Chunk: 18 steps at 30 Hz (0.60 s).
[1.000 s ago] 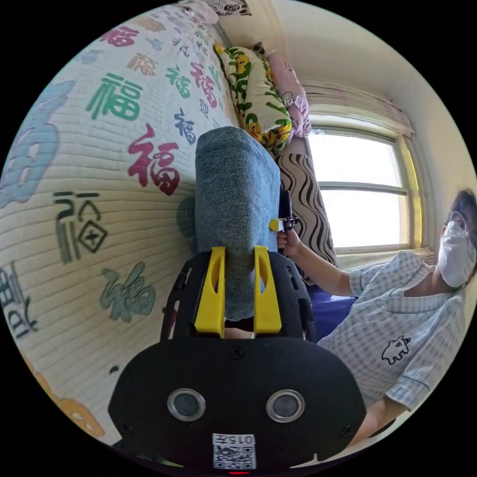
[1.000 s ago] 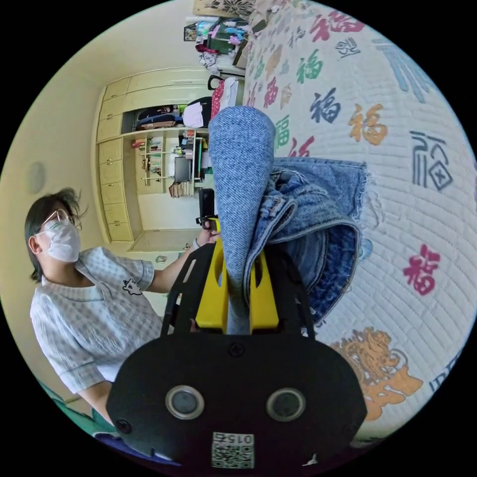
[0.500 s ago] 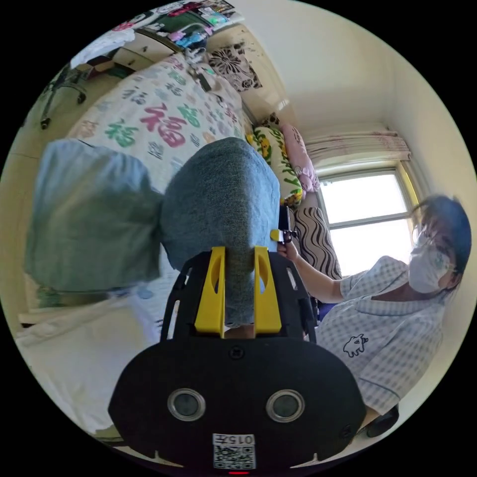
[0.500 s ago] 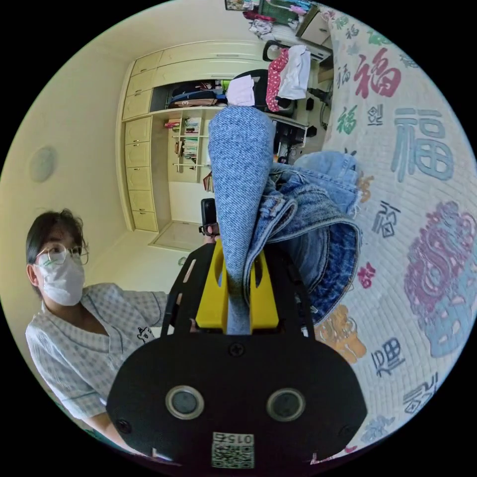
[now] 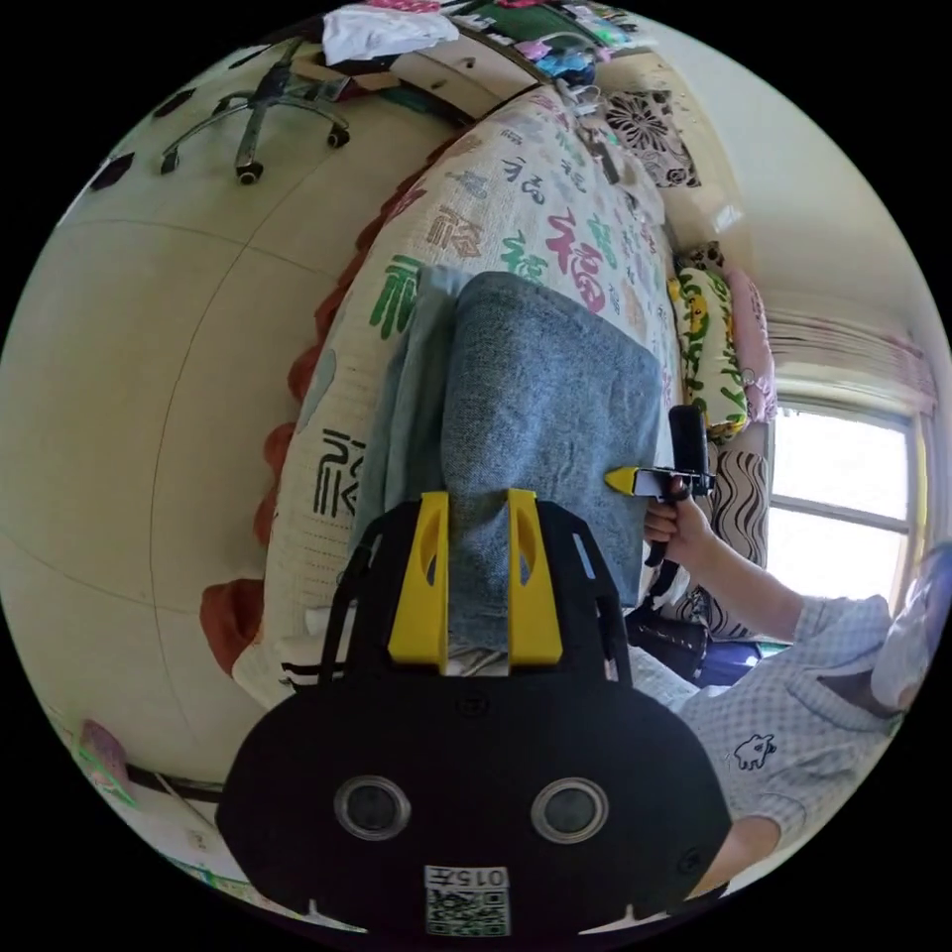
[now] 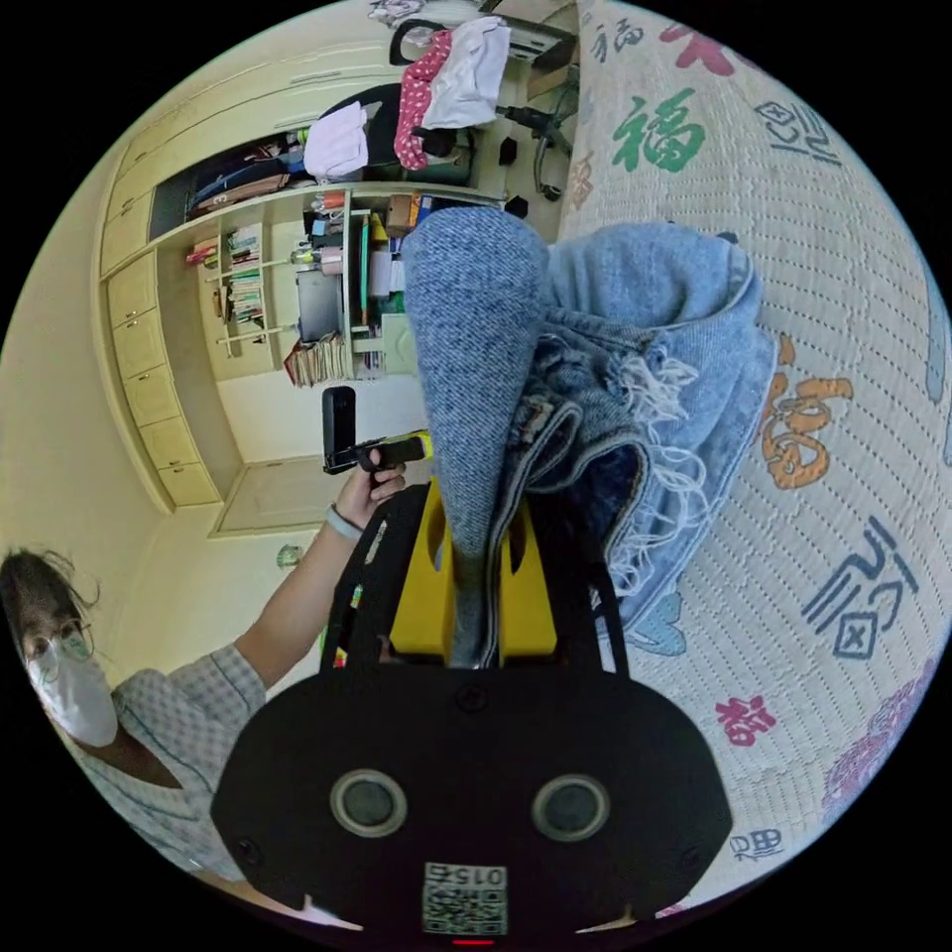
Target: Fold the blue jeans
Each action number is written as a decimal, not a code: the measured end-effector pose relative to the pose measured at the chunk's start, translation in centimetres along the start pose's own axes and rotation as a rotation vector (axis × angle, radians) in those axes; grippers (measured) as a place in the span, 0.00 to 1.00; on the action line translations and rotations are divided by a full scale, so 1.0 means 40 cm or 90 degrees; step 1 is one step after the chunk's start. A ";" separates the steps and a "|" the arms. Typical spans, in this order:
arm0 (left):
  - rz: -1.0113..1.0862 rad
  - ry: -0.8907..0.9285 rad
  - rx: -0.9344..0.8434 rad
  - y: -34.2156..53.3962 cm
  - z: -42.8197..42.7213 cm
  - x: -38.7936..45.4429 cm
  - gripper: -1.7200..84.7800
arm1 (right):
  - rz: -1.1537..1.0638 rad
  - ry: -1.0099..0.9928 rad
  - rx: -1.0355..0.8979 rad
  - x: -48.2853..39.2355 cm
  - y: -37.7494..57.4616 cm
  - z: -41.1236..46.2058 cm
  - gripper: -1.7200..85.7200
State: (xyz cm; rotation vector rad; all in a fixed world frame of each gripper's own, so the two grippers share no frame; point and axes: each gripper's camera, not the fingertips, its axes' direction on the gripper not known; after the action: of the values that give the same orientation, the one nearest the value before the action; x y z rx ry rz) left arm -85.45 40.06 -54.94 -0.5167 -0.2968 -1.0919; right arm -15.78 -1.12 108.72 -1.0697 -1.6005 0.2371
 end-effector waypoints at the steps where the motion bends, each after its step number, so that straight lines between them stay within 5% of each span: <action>1: 0.015 0.003 0.019 0.008 -0.005 0.016 0.12 | -0.036 0.018 -0.001 -0.022 -0.003 0.005 0.10; 10: 0.010 -0.041 0.019 0.015 0.072 0.109 0.13 | 0.013 0.037 -0.005 0.001 0.040 0.076 0.11; 15: 0.046 -0.138 0.092 0.093 0.053 0.256 0.11 | 0.007 0.097 0.097 -0.072 0.128 0.006 0.10; 18: 0.121 -0.086 0.145 0.139 0.079 0.395 0.08 | -0.013 0.164 0.091 -0.116 0.145 0.010 0.08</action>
State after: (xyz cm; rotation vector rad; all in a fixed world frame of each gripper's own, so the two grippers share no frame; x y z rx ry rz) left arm -73.45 31.68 -46.20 -0.4070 -0.4748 -0.8287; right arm -13.43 -1.08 101.68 -0.9337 -1.3420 0.1879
